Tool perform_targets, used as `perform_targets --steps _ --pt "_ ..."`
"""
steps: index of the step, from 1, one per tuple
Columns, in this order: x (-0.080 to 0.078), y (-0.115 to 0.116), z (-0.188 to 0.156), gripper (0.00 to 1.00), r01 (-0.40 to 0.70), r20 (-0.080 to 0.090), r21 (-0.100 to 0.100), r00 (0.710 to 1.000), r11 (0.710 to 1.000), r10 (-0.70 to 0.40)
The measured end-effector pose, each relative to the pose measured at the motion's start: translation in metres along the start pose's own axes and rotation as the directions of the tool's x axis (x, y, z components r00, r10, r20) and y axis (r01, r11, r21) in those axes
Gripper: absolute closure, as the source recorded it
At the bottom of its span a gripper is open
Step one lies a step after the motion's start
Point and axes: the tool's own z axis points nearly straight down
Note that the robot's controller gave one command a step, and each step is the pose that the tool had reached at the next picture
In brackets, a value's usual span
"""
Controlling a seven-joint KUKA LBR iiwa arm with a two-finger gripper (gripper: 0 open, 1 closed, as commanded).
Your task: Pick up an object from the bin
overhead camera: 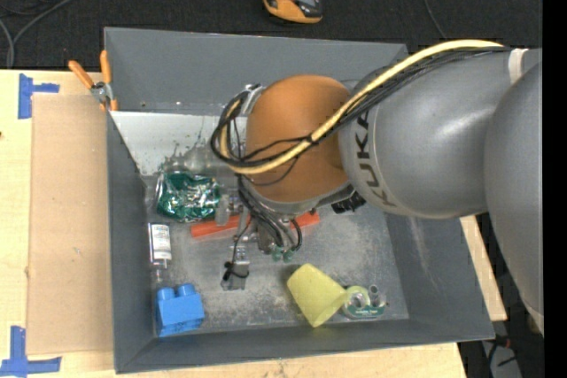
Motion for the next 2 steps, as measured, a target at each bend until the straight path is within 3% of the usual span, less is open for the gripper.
perform_targets --steps 1,2 --pt "0.031 0.049 0.118 0.0 0.235 -0.014 0.015 0.972 0.972 -0.234" --pt "-0.102 0.039 0.031 0.0 0.077 0.016 -0.001 0.997 0.997 -0.077"
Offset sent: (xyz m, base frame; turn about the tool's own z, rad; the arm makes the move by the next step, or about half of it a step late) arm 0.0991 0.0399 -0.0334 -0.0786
